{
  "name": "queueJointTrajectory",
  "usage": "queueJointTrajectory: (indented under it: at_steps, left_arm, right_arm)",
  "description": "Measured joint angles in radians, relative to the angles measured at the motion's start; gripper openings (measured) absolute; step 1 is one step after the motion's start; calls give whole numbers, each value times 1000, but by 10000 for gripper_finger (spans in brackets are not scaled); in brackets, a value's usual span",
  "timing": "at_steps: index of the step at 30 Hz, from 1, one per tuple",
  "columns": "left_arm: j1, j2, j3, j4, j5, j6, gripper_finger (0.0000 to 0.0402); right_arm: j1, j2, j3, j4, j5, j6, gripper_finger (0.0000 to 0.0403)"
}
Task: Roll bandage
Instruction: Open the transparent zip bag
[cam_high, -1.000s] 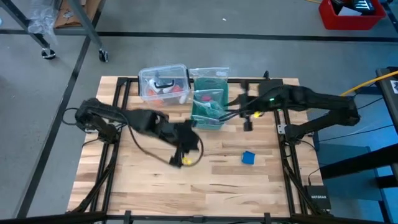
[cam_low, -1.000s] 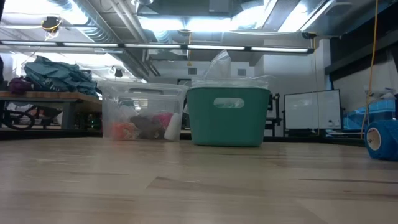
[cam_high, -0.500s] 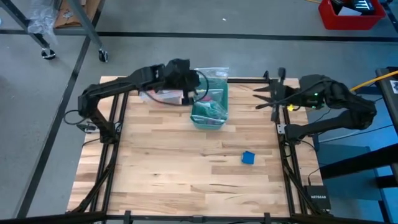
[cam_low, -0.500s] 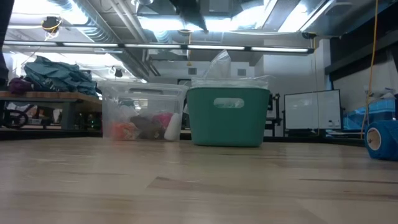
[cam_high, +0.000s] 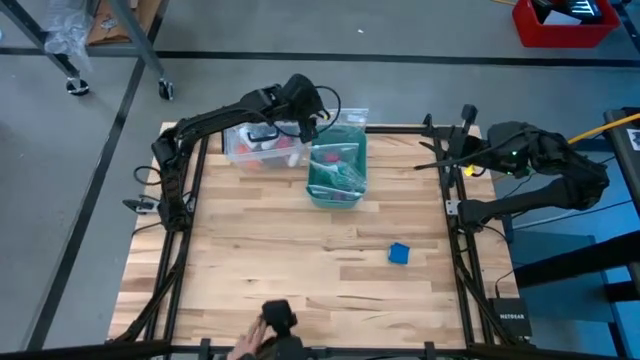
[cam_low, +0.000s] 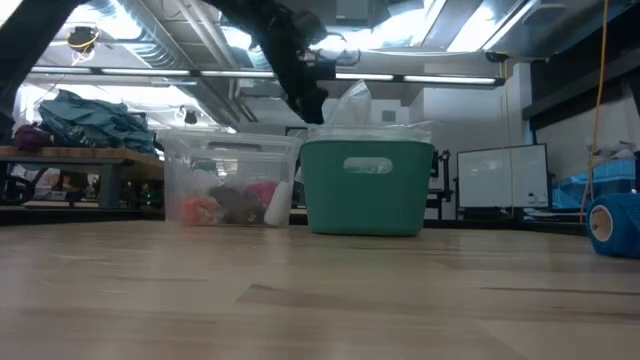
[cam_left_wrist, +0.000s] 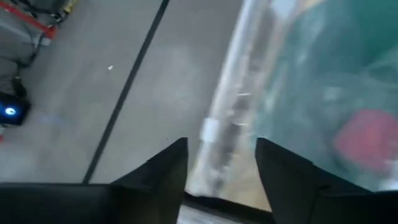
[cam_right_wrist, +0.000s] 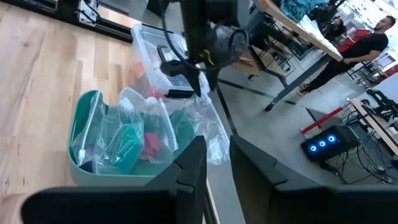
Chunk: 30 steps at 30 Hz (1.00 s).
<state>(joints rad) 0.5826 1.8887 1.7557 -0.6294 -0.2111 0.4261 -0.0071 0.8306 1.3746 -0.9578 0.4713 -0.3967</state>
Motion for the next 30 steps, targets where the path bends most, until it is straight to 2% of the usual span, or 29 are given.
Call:
queueJointTrajectory:
  at_steps: [4, 8, 14, 22, 25, 30]
  left_arm:
    - [31, 21, 0, 18, 0, 106, 206]
    - [56, 20, 0, 23, 14, 126, 208]
    - [102, 37, 0, 11, 177, 95, 208]
    - [97, 91, 0, -18, 245, 99, 208]
    - [82, 89, 0, -39, 250, 130, 208]
    - [64, 49, 0, 15, 227, 131, 208]
  right_arm:
    - [0, 6, -2, -15, 0, -1, 76]
    - [0, 8, -17, -17, 0, -1, 76]
    - [0, 28, -29, -19, -19, -2, 76]
    - [0, 73, -29, -19, -19, -2, 76]
    - [0, 88, -28, -19, -19, -2, 76]
    - [0, 101, -28, -16, -42, -2, 76]
